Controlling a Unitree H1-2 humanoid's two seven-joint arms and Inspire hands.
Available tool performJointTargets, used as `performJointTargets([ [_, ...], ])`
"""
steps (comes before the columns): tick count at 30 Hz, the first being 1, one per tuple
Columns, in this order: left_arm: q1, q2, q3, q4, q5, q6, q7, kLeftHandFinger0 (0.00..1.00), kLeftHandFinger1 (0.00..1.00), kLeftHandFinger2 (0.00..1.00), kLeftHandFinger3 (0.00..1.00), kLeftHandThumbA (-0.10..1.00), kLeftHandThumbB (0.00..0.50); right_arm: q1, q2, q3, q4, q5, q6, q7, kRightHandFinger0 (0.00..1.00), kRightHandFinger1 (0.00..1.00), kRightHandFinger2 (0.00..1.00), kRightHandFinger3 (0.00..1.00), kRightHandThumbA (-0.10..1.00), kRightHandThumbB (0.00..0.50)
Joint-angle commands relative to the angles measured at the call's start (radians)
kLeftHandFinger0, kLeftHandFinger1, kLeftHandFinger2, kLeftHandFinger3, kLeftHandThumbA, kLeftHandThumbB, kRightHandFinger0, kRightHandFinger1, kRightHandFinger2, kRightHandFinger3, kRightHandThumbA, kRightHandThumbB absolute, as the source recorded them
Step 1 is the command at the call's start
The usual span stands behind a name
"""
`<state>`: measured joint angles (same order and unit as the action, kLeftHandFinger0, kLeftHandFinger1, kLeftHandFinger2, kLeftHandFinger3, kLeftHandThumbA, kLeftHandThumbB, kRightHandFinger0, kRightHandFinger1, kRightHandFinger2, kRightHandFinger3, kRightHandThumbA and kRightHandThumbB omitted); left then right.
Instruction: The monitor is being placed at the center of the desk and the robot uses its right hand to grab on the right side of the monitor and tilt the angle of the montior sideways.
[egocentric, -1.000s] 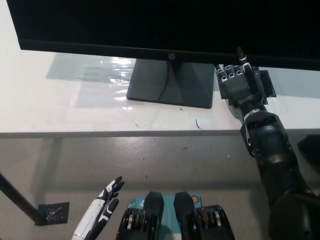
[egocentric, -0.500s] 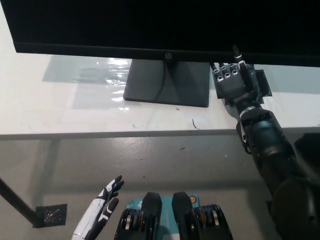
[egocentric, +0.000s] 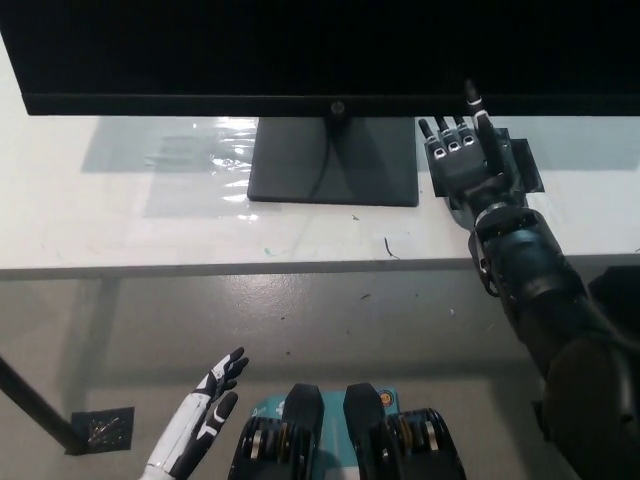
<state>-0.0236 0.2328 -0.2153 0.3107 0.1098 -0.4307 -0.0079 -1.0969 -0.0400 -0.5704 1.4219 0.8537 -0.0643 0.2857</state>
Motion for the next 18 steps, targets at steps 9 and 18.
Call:
performJointTargets([
  [9, -0.020, 0.016, -0.008, -0.023, 0.008, -0.039, 0.026, 1.00, 1.00, 1.00, 1.00, 1.00, 0.297, -0.145, -0.007, -0.010, 0.006, -0.047, -0.007, -0.097, 1.00, 1.00, 1.00, 1.00, 1.00, 0.351],
  [18, -0.022, 0.021, -0.007, -0.030, 0.002, -0.039, 0.016, 1.00, 1.00, 1.00, 1.00, 1.00, 0.294, -0.093, -0.003, -0.007, -0.035, -0.043, -0.010, 0.004, 1.00, 1.00, 1.00, 1.00, 1.00, 0.378],
])
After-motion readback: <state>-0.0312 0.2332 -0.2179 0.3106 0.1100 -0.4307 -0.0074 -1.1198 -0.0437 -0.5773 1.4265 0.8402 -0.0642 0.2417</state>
